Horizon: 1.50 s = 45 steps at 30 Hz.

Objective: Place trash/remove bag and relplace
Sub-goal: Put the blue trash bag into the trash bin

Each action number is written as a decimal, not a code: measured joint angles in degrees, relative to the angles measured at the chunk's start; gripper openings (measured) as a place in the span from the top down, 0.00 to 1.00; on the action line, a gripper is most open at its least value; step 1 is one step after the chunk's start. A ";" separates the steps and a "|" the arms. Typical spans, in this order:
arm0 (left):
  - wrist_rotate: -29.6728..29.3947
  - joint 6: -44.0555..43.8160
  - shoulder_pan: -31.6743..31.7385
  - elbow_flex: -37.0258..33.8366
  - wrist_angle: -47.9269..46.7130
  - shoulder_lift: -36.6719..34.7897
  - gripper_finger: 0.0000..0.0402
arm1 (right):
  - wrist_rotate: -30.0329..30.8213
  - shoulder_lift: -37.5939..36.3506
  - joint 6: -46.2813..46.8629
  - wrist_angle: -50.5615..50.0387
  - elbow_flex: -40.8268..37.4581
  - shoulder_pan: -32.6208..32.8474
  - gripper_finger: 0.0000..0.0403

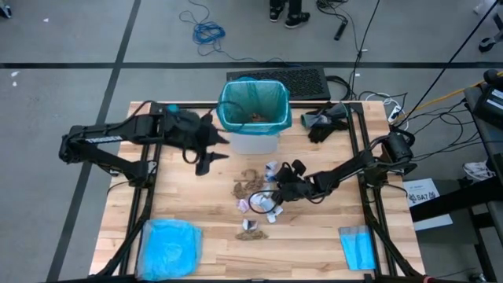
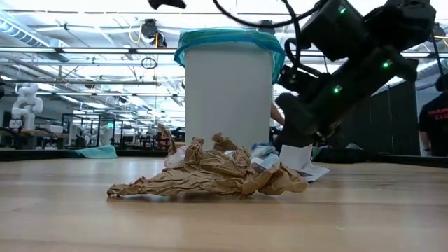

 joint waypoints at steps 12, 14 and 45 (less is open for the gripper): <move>-19.65 -11.93 -12.87 -11.12 -3.43 -6.31 0.54 | 5.81 -12.79 -9.73 6.85 0.11 7.11 1.00; -20.44 -13.48 -14.22 -14.35 -1.00 -7.33 0.54 | 6.92 -16.03 -13.60 7.16 0.79 7.76 1.00; -15.94 -19.03 -19.00 -32.85 29.92 10.88 0.54 | -19.52 -24.98 -34.12 -11.44 25.73 -25.59 0.76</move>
